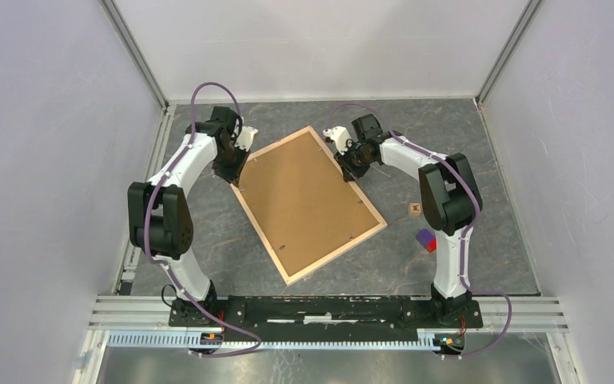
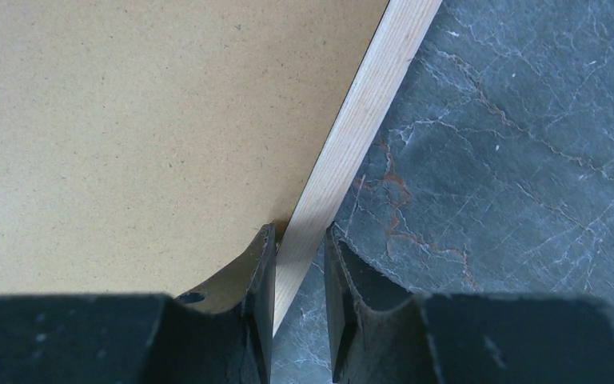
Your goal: Take the photo out of the frame
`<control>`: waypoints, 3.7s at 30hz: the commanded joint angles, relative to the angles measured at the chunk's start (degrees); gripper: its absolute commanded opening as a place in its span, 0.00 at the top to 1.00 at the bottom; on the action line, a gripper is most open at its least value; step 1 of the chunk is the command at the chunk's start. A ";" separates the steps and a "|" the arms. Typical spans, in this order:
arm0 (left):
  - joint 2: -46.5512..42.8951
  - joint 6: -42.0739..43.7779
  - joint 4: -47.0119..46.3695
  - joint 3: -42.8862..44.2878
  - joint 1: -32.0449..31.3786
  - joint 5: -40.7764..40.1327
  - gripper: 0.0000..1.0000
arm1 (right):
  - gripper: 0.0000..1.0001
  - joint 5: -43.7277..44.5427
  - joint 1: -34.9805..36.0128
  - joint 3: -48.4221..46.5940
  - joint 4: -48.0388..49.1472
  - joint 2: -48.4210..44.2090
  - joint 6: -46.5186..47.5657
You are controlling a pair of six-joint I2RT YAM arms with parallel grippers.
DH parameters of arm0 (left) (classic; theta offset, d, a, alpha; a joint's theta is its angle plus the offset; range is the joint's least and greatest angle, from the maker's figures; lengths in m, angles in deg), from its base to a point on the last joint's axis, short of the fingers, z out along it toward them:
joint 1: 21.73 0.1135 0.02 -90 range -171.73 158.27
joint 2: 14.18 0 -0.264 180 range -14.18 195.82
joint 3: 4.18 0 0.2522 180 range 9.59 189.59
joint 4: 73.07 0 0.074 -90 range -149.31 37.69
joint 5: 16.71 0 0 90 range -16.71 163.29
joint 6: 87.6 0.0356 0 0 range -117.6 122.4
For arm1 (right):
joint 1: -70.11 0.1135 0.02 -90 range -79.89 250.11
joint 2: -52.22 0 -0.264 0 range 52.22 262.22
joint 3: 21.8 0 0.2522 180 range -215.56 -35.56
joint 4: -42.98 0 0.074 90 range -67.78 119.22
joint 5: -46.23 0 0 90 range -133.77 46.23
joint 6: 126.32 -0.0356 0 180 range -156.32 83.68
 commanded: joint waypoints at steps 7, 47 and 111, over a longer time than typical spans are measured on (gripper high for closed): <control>1.69 -0.46 -5.70 1.10 0.23 -3.12 0.98 | 1.00 -0.22 0.41 1.82 -6.97 0.62 3.11; -3.02 -9.69 -26.80 -6.20 -0.56 4.36 0.98 | 1.00 -0.59 0.39 1.99 -6.76 1.00 2.20; -21.23 -39.39 -22.67 -15.80 2.48 54.00 0.37 | 1.00 -30.96 14.05 -4.73 8.53 -12.73 -5.38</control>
